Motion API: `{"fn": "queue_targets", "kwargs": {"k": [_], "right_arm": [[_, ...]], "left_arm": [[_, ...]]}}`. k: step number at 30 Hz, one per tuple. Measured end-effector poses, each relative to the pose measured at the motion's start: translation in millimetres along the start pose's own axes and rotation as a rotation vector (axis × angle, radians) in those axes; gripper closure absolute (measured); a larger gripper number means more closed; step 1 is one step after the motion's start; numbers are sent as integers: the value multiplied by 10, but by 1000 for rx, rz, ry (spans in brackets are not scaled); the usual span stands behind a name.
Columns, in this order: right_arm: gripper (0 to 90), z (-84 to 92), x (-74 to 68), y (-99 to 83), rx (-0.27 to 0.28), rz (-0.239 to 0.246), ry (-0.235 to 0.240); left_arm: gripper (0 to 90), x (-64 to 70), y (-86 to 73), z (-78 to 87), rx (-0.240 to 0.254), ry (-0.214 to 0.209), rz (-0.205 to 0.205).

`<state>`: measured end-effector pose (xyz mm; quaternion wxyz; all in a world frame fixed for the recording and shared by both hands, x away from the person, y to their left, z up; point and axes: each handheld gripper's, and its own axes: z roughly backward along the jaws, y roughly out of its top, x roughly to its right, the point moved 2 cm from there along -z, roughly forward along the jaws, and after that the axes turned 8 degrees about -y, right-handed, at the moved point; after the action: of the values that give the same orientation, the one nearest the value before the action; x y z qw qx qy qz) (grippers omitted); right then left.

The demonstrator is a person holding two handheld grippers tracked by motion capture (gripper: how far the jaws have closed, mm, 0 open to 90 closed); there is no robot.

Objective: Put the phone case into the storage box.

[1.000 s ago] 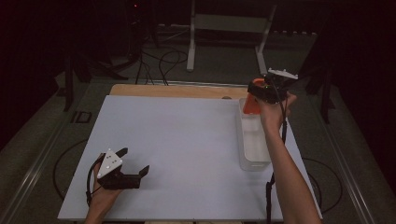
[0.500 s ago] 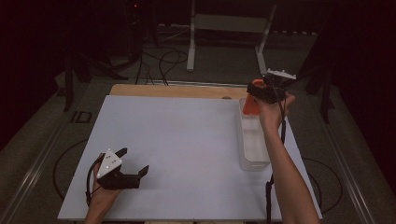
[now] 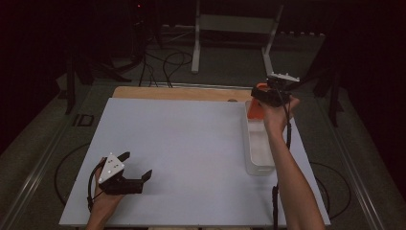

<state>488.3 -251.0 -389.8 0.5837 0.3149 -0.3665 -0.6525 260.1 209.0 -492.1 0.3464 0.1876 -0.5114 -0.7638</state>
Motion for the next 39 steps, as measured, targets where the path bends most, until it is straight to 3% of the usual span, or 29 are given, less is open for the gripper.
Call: {"fn": "queue_targets", "kwargs": {"k": [39], "right_arm": [[160,-241,-62,-217,-45,10,-9]], "left_arm": [[3,-21,0,30,9,1,3]]}}
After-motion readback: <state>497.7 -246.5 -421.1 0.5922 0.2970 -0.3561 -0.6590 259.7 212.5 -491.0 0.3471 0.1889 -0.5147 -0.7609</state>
